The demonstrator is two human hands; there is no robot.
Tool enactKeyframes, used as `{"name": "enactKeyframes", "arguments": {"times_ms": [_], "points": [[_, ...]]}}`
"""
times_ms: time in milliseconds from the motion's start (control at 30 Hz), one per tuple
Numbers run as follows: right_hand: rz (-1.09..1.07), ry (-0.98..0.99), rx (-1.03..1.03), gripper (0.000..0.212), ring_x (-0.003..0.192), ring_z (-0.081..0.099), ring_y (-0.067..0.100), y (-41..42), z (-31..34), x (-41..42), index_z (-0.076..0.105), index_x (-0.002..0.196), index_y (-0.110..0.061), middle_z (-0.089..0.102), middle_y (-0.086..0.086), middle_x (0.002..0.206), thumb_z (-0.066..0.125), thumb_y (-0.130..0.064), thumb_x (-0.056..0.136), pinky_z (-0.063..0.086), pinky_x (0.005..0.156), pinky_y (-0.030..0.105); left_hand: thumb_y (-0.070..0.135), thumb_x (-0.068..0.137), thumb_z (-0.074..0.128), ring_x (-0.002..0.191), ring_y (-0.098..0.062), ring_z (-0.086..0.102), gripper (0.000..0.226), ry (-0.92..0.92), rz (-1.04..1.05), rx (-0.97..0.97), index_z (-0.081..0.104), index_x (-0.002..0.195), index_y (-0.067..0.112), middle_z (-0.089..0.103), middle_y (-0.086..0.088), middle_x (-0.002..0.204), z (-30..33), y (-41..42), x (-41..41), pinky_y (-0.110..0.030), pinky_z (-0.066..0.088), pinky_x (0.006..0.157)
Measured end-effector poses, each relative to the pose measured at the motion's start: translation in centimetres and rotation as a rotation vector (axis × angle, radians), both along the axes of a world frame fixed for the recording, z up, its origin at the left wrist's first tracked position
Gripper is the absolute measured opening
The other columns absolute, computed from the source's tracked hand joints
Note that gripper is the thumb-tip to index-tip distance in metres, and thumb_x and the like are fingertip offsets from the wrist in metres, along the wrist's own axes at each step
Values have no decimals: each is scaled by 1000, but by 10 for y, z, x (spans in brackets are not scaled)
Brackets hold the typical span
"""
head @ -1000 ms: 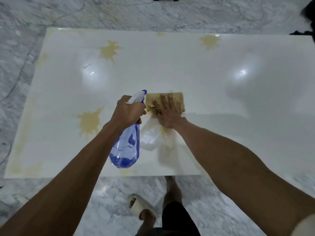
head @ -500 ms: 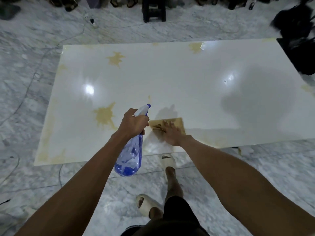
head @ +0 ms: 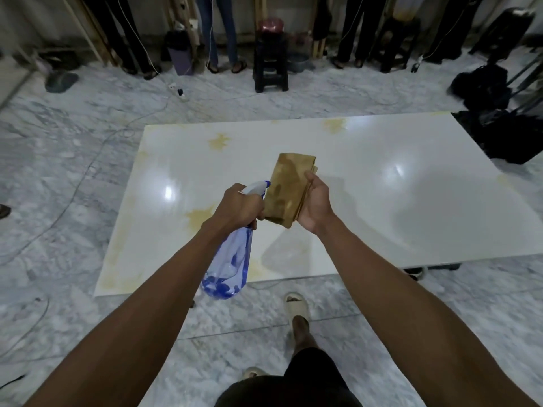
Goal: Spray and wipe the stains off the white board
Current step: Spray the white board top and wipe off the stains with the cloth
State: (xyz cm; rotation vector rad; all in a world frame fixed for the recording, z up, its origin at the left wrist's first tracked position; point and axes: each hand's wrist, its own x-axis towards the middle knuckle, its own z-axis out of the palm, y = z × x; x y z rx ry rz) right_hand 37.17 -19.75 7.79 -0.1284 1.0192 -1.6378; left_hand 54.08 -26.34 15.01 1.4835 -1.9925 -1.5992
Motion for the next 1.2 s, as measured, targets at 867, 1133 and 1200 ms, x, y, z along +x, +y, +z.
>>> {"name": "enactKeyframes", "arguments": {"times_ms": [867, 1133, 1200], "points": [[304, 182, 331, 64, 116, 65, 31, -62, -49, -9, 56, 136, -17, 68, 9, 127, 56, -61, 89, 48, 102, 54, 17, 85, 52, 46, -29, 55, 26, 16, 80, 94, 64, 88, -5, 70, -24, 86, -1, -66, -26, -32, 48, 56], [376, 971, 495, 42, 95, 59, 22, -174, -68, -116, 58, 126, -12, 63, 4, 110, 40, -44, 104, 47, 88, 38, 11, 91, 54, 38, -16, 56, 26, -16, 188, 112, 67, 94, -11, 66, -19, 83, -47, -159, -67, -29, 49, 49], [425, 1308, 448, 42, 99, 59, 23, -225, -71, -149, 52, 137, -17, 62, 3, 120, 36, -40, 106, 45, 91, 39, 16, 92, 56, 36, -17, 54, 31, -29, 211, 95, 67, 94, -13, 68, -19, 80, -58, -185, -79, -25, 47, 47]]}}
